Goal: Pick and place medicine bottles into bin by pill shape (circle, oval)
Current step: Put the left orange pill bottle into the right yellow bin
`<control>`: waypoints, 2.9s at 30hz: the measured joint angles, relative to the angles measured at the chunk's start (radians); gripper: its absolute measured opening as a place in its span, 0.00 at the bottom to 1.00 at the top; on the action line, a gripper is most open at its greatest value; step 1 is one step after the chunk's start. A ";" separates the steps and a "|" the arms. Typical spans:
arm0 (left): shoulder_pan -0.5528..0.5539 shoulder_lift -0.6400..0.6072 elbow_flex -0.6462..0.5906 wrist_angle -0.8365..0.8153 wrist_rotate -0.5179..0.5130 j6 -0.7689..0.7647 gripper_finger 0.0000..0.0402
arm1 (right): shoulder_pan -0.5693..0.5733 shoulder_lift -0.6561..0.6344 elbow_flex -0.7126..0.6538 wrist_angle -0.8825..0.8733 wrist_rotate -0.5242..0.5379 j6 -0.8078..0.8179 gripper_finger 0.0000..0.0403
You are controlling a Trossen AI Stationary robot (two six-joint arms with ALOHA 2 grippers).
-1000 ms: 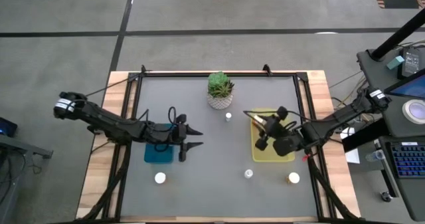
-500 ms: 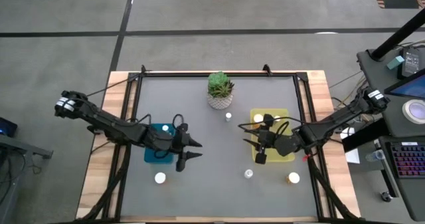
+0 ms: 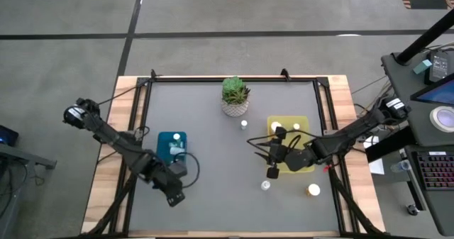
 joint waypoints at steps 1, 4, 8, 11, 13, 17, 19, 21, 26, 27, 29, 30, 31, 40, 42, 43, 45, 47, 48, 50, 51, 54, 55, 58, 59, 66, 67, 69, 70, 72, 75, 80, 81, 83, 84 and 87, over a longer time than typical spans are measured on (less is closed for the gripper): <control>-0.009 0.001 -0.002 -0.015 0.013 -0.037 0.39 | 0.000 0.013 0.000 0.015 -0.005 -0.004 0.35; -0.033 -0.003 -0.017 -0.037 0.065 -0.125 0.39 | 0.000 0.049 0.000 0.089 -0.071 -0.048 0.36; -0.047 -0.014 -0.026 -0.039 0.048 -0.185 0.41 | 0.000 0.081 0.000 0.182 -0.131 -0.100 0.37; -0.057 0.004 -0.030 -0.051 0.042 -0.187 0.46 | 0.000 0.087 0.000 0.201 -0.131 -0.114 0.37; -0.061 0.022 -0.033 -0.062 0.042 -0.186 0.52 | 0.000 0.087 0.000 0.200 -0.130 -0.115 0.37; -0.060 0.061 -0.038 -0.103 0.037 -0.182 0.62 | 0.000 0.080 0.000 0.200 -0.130 -0.112 0.37; -0.060 0.081 -0.038 -0.117 0.037 -0.176 0.66 | 0.000 0.080 0.000 0.199 -0.130 -0.111 0.36; -0.061 0.100 -0.035 -0.109 0.037 -0.154 0.68 | 0.000 0.081 0.000 0.197 -0.130 -0.111 0.36; -0.060 0.132 -0.034 -0.076 0.038 -0.134 0.70 | 0.000 0.082 0.000 0.196 -0.130 -0.108 0.37; -0.060 0.138 -0.034 -0.076 0.038 -0.133 0.70 | 0.000 0.082 0.000 0.196 -0.130 -0.108 0.37; -0.060 0.146 -0.034 -0.080 0.038 -0.130 0.70 | 0.000 0.082 0.000 0.196 -0.130 -0.108 0.36; -0.060 0.148 -0.034 -0.079 0.038 -0.130 0.70 | 0.000 0.082 0.000 0.196 -0.130 -0.108 0.36; -0.060 0.150 -0.034 -0.079 0.038 -0.129 0.70 | 0.000 0.082 0.000 0.196 -0.130 -0.108 0.36; -0.060 0.158 -0.034 -0.079 0.036 -0.107 0.60 | -0.001 0.084 0.000 0.196 -0.129 -0.108 0.36; -0.060 0.158 -0.034 -0.078 0.036 -0.104 0.55 | -0.001 0.084 -0.002 0.196 -0.129 -0.108 0.36; -0.060 0.158 -0.034 -0.078 0.036 -0.101 0.52 | -0.001 0.085 -0.002 0.196 -0.129 -0.108 0.36; -0.060 0.158 -0.034 -0.078 0.035 -0.096 0.48 | 0.000 0.085 -0.003 0.196 -0.128 -0.108 0.36; -0.060 0.158 -0.031 -0.079 0.035 -0.094 0.47 | 0.000 0.085 -0.003 0.196 -0.126 -0.108 0.35; -0.060 0.158 -0.025 -0.078 0.035 -0.088 0.47 | -0.001 0.085 -0.003 0.196 -0.125 -0.108 0.35; -0.060 0.159 0.001 -0.077 0.035 -0.072 0.47 | -0.001 0.085 -0.003 0.196 -0.123 -0.108 0.35; -0.059 0.159 0.017 -0.073 0.035 -0.055 0.47 | -0.001 0.085 -0.003 0.196 -0.123 -0.108 0.34; -0.051 0.159 0.077 -0.065 0.021 0.011 0.48 | -0.002 0.085 -0.004 0.196 -0.122 -0.102 0.35; -0.045 0.160 0.097 -0.051 0.003 0.042 0.48 | -0.002 0.085 -0.004 0.196 -0.122 -0.096 0.35; -0.018 0.160 0.154 -0.014 -0.087 0.156 0.48 | -0.005 0.087 -0.004 0.196 -0.123 -0.074 0.35; -0.004 0.160 0.167 0.001 -0.113 0.197 0.48 | -0.005 0.092 -0.004 0.199 -0.123 -0.068 0.35; 0.104 0.160 0.203 0.058 -0.223 0.473 0.49 | -0.009 0.169 -0.003 0.260 -0.163 -0.002 0.36; 0.121 0.160 0.202 0.075 -0.244 0.511 0.49 | -0.012 0.180 0.003 0.263 -0.184 0.003 0.38; 0.150 0.160 0.202 0.111 -0.283 0.592 0.49 | -0.015 0.202 0.020 0.264 -0.209 0.010 0.41; 0.165 0.160 0.201 0.136 -0.293 0.634 0.49 | -0.016 0.211 0.034 0.266 -0.209 0.010 0.43; 0.188 0.160 0.199 0.196 -0.298 0.721 0.49 | -0.016 0.223 0.056 0.268 -0.208 0.003 0.48; 0.216 0.160 0.197 0.278 -0.298 0.827 0.49 | -0.016 0.239 0.090 0.270 -0.209 -0.035 0.56; 0.247 0.160 0.188 0.349 -0.301 0.941 0.49 | -0.016 0.253 0.133 0.261 -0.209 -0.063 0.66; 0.251 0.160 0.185 0.359 -0.302 0.953 0.49 | -0.016 0.256 0.139 0.262 -0.211 -0.063 0.67; 0.255 0.160 0.182 0.373 -0.311 0.981 0.49 | -0.016 0.260 0.146 0.262 -0.231 -0.063 0.70; 0.256 0.160 0.182 0.381 -0.326 0.995 0.49 | -0.016 0.263 0.149 0.259 -0.233 -0.063 0.71; 0.258 0.160 0.182 0.414 -0.346 1.035 0.49 | -0.016 0.274 0.155 0.260 -0.235 -0.063 0.72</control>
